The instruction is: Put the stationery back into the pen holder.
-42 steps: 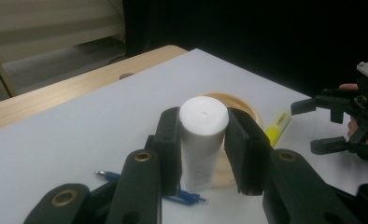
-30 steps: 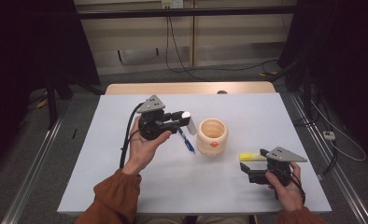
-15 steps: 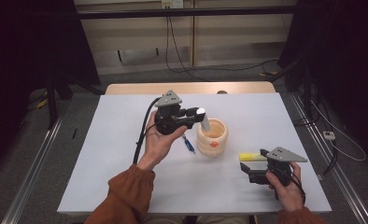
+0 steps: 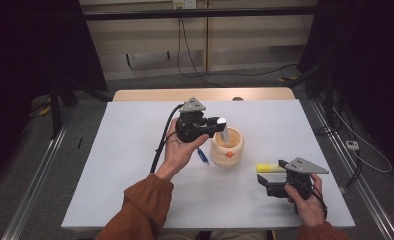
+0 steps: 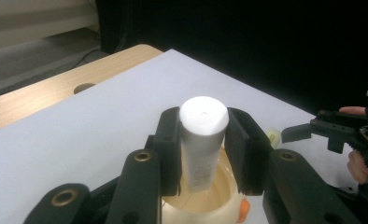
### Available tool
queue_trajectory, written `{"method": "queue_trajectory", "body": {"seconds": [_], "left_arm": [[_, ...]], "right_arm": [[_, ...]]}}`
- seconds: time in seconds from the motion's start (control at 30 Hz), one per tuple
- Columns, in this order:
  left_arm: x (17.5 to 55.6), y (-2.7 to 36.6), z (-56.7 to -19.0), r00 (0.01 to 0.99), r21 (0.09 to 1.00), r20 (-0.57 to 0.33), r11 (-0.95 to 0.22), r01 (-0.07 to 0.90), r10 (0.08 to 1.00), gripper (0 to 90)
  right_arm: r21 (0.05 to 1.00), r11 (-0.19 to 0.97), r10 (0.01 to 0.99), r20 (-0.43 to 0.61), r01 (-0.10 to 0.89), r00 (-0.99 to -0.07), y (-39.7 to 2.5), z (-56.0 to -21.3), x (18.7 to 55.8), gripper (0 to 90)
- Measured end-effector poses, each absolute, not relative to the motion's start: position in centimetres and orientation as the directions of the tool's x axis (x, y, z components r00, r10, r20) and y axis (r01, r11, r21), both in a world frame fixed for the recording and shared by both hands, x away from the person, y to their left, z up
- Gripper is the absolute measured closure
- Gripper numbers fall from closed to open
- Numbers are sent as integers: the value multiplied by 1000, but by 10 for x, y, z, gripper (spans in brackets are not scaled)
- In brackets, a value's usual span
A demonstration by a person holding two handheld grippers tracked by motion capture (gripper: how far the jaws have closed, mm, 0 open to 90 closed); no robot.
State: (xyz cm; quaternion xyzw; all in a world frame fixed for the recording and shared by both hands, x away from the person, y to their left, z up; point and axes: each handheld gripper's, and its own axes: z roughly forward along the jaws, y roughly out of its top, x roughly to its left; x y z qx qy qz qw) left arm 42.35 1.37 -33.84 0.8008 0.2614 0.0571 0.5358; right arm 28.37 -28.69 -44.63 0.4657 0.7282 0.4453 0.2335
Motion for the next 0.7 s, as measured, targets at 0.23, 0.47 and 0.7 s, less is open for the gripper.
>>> {"method": "queue_trajectory", "body": {"seconds": [0.23, 0.47, 0.7], "left_arm": [[427, 10, -346, 854, 880, -210, -289, 377, 476, 668], [428, 17, -346, 834, 885, -214, -260, 386, 509, 318], [430, 29, -348, 804, 883, -189, -260, 390, 564, 144]], "right_arm": [[866, 166, 887, 78, 472, -455, -288, -446, 284, 50], [866, 166, 887, 78, 472, -454, -287, -446, 283, 50], [865, 168, 887, 77, 472, -456, -287, -446, 284, 50]]}}
